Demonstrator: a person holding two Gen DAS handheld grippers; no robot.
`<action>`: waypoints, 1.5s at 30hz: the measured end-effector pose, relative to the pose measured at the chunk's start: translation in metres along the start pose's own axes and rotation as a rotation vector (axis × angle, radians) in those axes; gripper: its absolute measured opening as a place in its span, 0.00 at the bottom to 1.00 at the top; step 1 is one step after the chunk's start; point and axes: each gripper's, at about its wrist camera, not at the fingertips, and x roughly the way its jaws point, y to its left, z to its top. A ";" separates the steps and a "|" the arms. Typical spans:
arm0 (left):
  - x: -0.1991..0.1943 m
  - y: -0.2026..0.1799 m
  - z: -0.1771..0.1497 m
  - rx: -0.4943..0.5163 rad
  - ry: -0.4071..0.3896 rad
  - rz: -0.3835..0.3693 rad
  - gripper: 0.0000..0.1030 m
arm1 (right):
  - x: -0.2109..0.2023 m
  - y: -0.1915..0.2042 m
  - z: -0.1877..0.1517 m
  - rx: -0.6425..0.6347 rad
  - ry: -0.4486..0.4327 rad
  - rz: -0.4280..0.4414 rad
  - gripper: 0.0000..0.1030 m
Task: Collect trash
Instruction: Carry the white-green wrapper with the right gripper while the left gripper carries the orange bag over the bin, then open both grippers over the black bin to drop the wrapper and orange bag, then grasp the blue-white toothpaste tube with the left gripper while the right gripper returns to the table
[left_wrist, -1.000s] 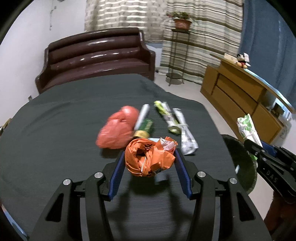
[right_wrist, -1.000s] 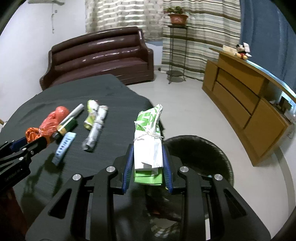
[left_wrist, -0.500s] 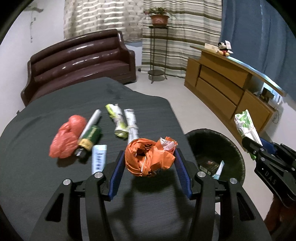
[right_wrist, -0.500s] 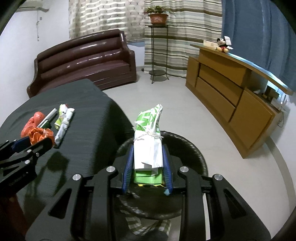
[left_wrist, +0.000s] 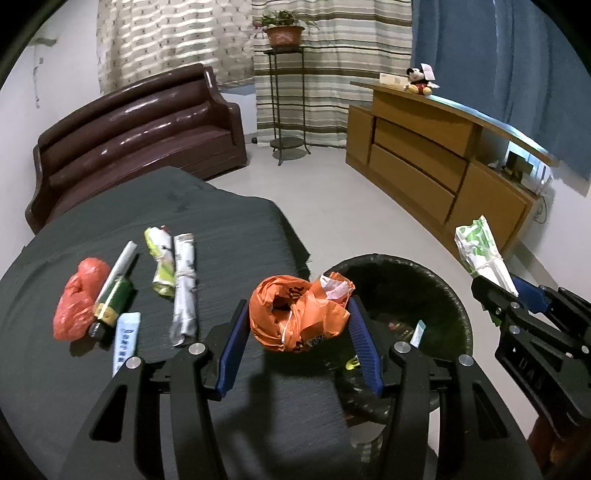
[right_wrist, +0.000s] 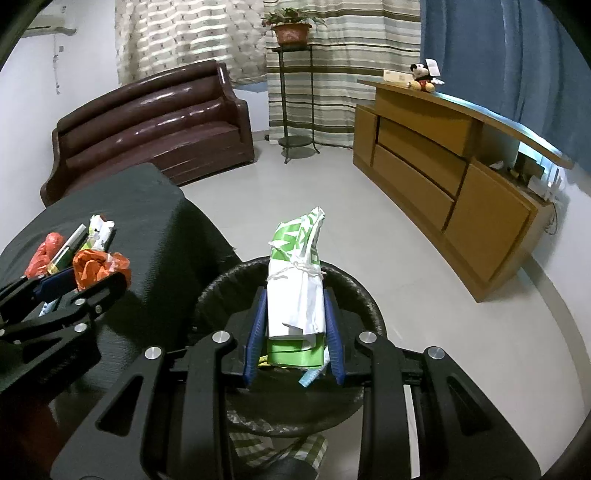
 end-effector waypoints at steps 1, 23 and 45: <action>0.001 -0.003 0.000 0.005 0.000 0.000 0.51 | 0.001 -0.002 -0.001 0.003 0.002 -0.001 0.28; 0.030 -0.033 0.004 0.052 0.033 0.003 0.54 | 0.030 -0.022 0.002 0.049 0.028 -0.017 0.29; 0.013 -0.011 0.004 0.017 0.023 0.053 0.63 | 0.022 -0.016 0.002 0.045 0.014 -0.018 0.37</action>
